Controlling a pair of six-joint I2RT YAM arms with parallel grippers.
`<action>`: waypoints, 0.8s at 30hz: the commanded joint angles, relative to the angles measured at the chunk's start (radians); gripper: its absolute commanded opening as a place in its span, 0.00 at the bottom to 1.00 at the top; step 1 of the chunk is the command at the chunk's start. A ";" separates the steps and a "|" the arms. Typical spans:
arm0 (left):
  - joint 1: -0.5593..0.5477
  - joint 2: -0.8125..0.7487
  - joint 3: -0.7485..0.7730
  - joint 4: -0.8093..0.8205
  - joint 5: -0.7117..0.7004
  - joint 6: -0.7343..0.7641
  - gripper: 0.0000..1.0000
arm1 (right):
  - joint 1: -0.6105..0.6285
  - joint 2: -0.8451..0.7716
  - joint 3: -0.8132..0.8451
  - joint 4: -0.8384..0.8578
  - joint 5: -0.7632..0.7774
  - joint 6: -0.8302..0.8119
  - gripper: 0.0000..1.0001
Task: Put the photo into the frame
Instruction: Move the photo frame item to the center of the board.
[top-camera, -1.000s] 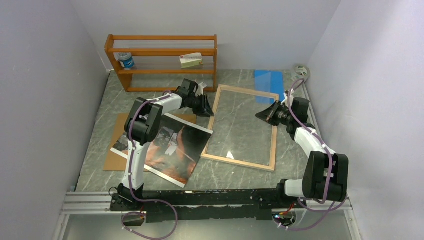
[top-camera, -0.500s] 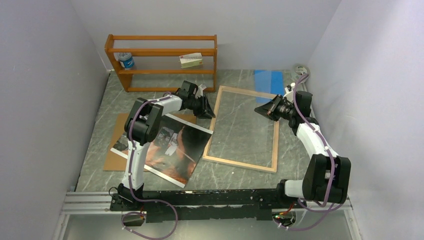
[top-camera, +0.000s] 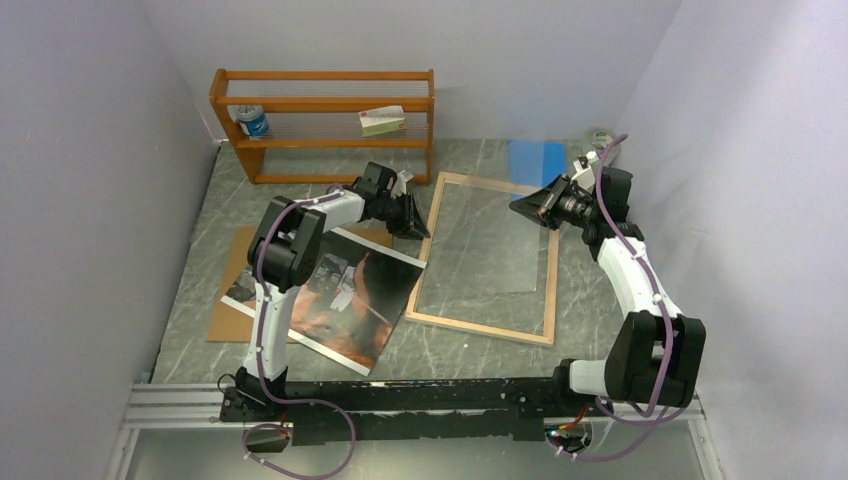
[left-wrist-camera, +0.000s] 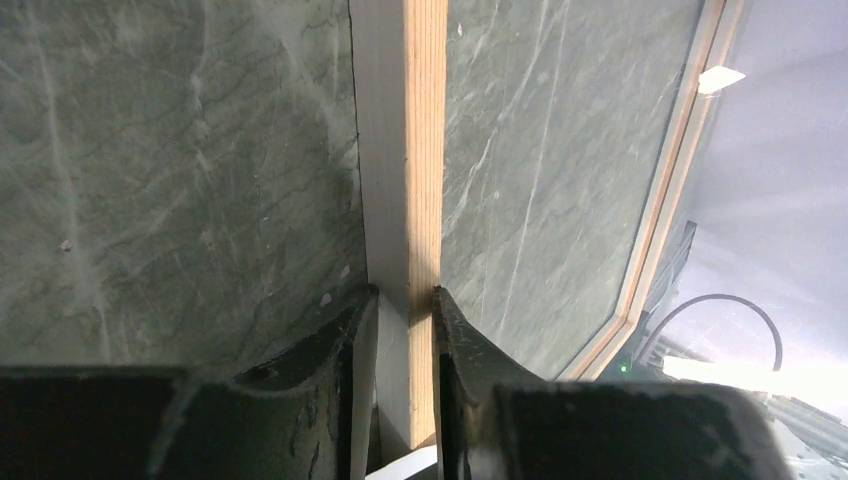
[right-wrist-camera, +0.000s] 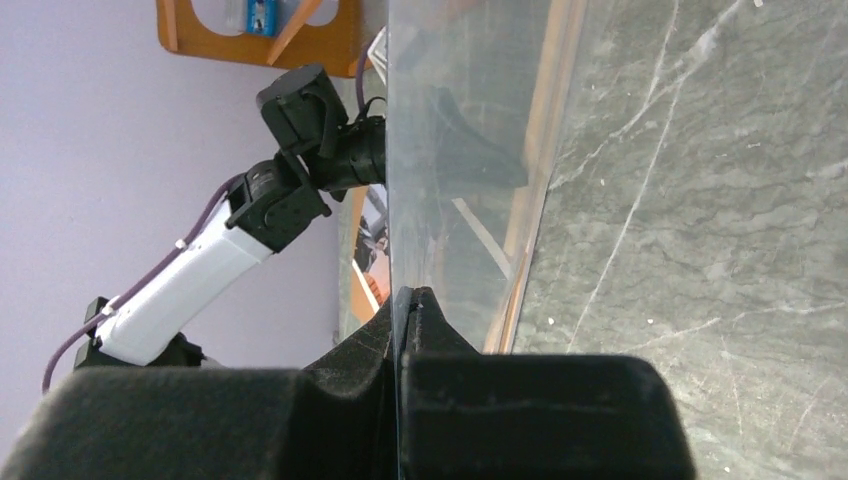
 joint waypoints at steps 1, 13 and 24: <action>-0.009 -0.021 -0.035 -0.073 -0.012 0.011 0.27 | 0.001 -0.038 0.060 0.029 -0.042 0.007 0.00; 0.034 -0.073 -0.027 -0.150 -0.093 0.068 0.47 | 0.025 -0.070 0.030 0.108 -0.114 -0.064 0.00; 0.116 -0.133 -0.168 -0.238 -0.164 0.159 0.45 | 0.027 -0.074 0.043 0.066 -0.102 -0.084 0.01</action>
